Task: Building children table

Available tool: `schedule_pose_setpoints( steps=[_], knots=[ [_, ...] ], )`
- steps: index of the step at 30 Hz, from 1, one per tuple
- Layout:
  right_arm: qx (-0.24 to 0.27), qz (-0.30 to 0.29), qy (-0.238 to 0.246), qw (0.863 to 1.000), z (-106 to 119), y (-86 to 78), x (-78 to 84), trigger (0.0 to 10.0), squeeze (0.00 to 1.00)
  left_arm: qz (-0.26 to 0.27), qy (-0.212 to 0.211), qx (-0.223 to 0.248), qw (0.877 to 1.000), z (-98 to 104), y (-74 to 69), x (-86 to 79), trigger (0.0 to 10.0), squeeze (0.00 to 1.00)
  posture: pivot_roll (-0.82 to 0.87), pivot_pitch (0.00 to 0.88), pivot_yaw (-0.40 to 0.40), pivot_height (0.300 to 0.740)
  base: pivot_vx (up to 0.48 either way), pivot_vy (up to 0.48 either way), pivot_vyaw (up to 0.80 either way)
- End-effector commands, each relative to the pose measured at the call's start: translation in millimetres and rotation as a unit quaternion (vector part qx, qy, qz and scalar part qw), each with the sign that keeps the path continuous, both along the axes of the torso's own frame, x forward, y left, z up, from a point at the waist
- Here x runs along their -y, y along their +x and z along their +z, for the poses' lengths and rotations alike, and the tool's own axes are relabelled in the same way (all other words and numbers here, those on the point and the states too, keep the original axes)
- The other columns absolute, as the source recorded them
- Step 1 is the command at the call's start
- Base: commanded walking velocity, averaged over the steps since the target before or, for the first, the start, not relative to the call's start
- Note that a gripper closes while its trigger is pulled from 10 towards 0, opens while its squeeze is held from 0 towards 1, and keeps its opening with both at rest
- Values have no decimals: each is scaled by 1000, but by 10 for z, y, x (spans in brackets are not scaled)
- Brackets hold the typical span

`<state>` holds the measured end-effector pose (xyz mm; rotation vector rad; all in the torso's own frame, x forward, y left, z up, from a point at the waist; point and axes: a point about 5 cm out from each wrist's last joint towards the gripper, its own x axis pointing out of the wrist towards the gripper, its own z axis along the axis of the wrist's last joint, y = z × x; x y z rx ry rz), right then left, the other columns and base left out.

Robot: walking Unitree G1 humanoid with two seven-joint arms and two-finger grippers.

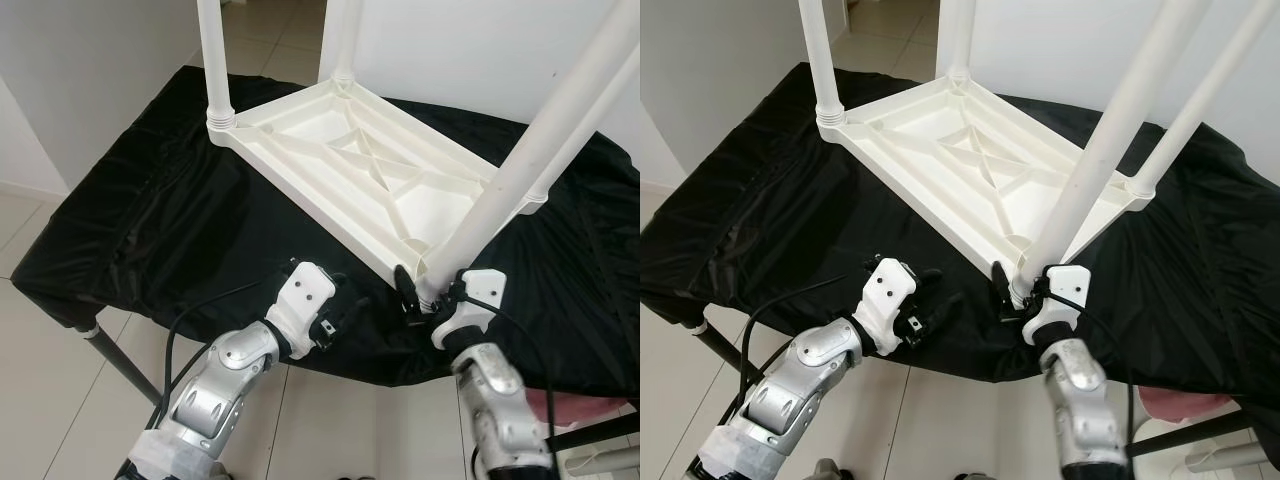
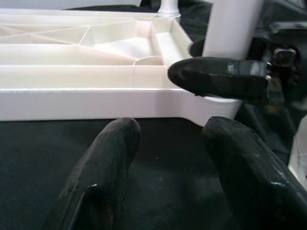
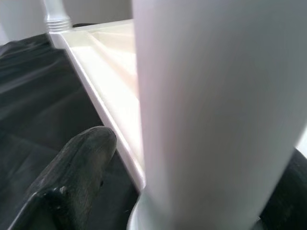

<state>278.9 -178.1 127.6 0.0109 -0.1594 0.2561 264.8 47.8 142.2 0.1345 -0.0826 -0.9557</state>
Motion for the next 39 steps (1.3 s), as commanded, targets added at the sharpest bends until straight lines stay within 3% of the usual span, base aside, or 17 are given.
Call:
schedule_pose_setpoints(
  steps=[1,3,8,9,11,12,24,25,26,39],
  knots=[
    [-5,9,-3,1000,-46,-10,-13,10000,0,-20,4,3,1000,-5,-24,46,10000,0,35,70,-87,740,0,0,0],
    [-2,59,-45,997,-19,74,-5,10000,0,-21,6,3,1000,-12,-27,52,10000,0,34,66,-87,740,0,0,0],
    [-3,92,-62,994,-2,137,-6,10000,0,-21,7,3,1000,-15,-27,55,10000,0,41,61,-91,740,0,0,0],
    [-4,101,-70,992,1,164,-1,1098,0,-20,7,4,1000,-12,-25,52,10000,0,44,60,-93,740,0,0,0],
    [-5,109,-75,991,1,182,8,1098,0,-20,7,5,1000,-11,-25,50,10000,0,46,59,-93,740,0,0,0],
    [-8,115,-75,991,-10,194,20,0,0,-18,7,6,1000,-10,-23,43,10000,0,52,56,-96,740,0,0,0],
    [-30,130,-74,988,-162,157,36,0,0,-14,11,7,1000,-25,-28,26,10000,0,56,47,-100,740,0,0,0],
    [-28,119,-64,990,-150,154,47,10000,0,-15,11,7,1000,-25,-25,28,10000,0,55,46,-99,740,0,0,0],
    [-24,94,-42,994,-124,152,69,10000,0,-16,12,8,1000,-22,-21,33,10000,0,52,46,-96,740,0,0,0],
    [-37,-46,0,998,-143,157,35,10000,0,-21,5,9,1000,6,-23,51,10000,0,41,61,-87,740,0,0,0]
  ],
)
